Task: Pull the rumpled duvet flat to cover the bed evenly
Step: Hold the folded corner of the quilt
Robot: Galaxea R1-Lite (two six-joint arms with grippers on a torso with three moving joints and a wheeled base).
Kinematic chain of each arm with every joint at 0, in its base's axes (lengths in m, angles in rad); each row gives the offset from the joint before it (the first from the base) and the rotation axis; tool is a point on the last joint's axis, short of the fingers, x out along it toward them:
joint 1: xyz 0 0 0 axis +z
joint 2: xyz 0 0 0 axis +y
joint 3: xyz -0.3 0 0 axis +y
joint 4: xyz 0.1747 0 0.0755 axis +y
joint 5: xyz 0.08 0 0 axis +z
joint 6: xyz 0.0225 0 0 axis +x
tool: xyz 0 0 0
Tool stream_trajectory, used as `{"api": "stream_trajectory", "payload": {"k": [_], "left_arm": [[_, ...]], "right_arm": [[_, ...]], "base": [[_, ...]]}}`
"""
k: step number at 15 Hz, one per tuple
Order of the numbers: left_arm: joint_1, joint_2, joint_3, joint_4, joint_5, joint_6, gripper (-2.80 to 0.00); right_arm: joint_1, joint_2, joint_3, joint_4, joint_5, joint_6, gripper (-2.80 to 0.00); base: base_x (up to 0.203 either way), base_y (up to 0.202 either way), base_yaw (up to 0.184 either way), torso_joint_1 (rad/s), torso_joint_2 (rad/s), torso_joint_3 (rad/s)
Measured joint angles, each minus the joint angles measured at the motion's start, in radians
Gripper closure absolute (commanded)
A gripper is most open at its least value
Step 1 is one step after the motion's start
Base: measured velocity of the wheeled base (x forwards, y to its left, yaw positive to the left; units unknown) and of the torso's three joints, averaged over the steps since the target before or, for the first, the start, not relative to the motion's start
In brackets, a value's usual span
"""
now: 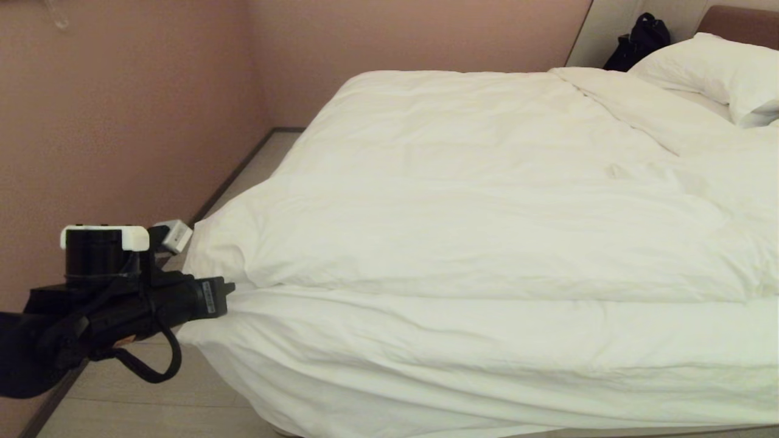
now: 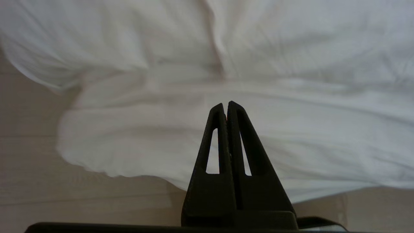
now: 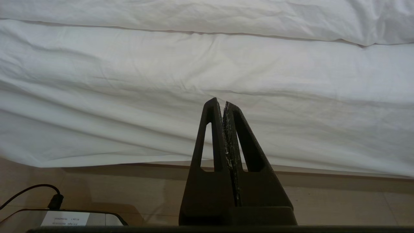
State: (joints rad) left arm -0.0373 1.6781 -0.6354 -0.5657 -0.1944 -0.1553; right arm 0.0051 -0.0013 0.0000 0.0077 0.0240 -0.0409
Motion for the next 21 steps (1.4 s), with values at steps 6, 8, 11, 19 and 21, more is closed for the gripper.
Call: {"api": "stream_trajectory", "payload": {"k": [6,8,11,19,21], "left_arm": [[0.040,0.007,-0.432,0.330,0.027,0.000,0.00],[0.047,0.064,-0.617,0.496,0.030,0.000,0.00],[0.059,0.188,-0.795,0.653,0.032,0.017,0.00],[0.066,0.405,-1.013,0.663,0.028,0.067,-2.80],[0.065,0.443,-1.072,0.663,0.026,0.077,-2.80]], "right_arm": [[0.000,0.000,0.000,0.000,0.000,0.000,0.00],[0.000,0.000,0.000,0.000,0.000,0.000,0.00],[0.000,0.000,0.000,0.000,0.000,0.000,0.00],[0.000,0.000,0.000,0.000,0.000,0.000,0.00],[0.000,0.000,0.000,0.000,0.000,0.000,0.00]], "base": [[0.000,0.000,0.000,0.000,0.00,0.000],[0.000,0.000,0.000,0.000,0.00,0.000],[0.000,0.000,0.000,0.000,0.00,0.000],[0.000,0.000,0.000,0.000,0.00,0.000],[0.000,0.000,0.000,0.000,0.00,0.000]]}}
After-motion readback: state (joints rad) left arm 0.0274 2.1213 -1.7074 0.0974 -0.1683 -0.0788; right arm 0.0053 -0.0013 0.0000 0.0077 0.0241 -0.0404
